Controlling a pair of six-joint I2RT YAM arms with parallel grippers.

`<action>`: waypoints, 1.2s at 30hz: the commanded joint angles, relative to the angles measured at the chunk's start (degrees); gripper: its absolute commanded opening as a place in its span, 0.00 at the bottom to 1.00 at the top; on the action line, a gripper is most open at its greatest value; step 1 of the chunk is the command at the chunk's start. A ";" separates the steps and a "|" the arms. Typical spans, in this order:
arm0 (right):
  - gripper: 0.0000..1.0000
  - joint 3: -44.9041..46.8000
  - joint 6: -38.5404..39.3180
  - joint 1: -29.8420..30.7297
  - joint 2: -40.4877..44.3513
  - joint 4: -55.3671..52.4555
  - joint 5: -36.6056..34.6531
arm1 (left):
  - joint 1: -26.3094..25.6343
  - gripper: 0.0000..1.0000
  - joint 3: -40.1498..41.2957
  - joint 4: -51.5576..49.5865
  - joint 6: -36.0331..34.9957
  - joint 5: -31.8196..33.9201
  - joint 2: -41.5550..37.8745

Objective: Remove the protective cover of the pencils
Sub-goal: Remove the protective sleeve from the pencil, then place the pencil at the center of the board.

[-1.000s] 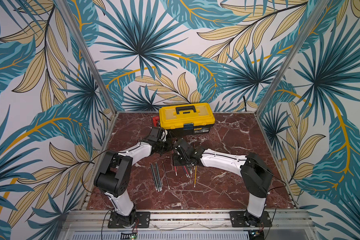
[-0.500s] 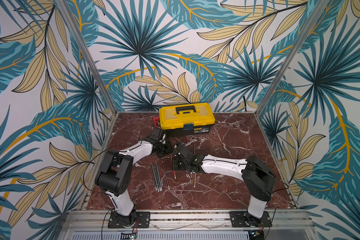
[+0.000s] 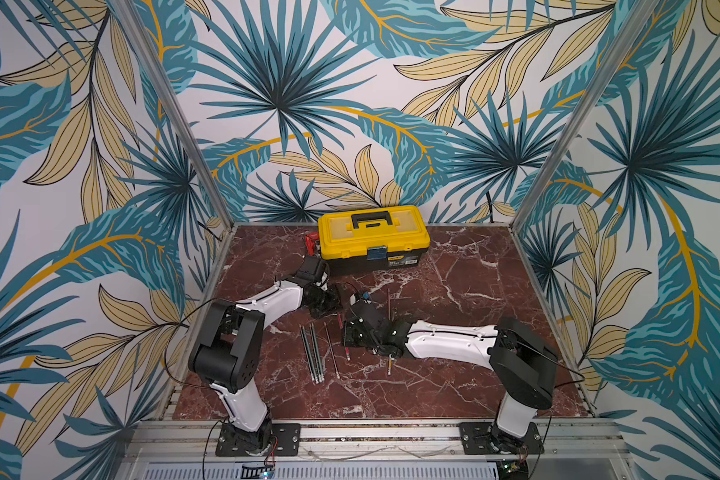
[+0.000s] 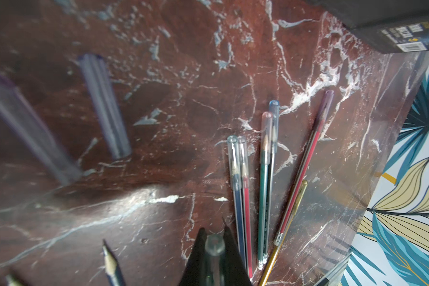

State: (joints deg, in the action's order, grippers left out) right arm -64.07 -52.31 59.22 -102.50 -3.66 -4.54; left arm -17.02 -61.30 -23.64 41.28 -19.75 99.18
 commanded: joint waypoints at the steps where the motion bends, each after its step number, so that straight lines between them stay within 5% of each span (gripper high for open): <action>1: 0.00 1.70 -1.16 3.47 2.55 -2.94 5.64 | 2.99 0.00 -1.34 8.26 -1.65 7.78 -2.75; 19: 0.00 1.67 -1.96 4.68 -1.45 -2.07 -4.37 | 3.32 0.00 -1.62 8.26 -1.08 3.97 -2.41; 36: 0.00 -1.51 -1.01 3.08 -10.08 1.64 -1.98 | 2.43 0.00 -3.11 8.26 -2.06 3.57 -0.33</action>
State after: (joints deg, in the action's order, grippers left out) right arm -65.19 -53.36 62.19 -110.93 -2.98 -6.83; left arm -14.35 -61.34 -16.10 40.27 -15.90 98.28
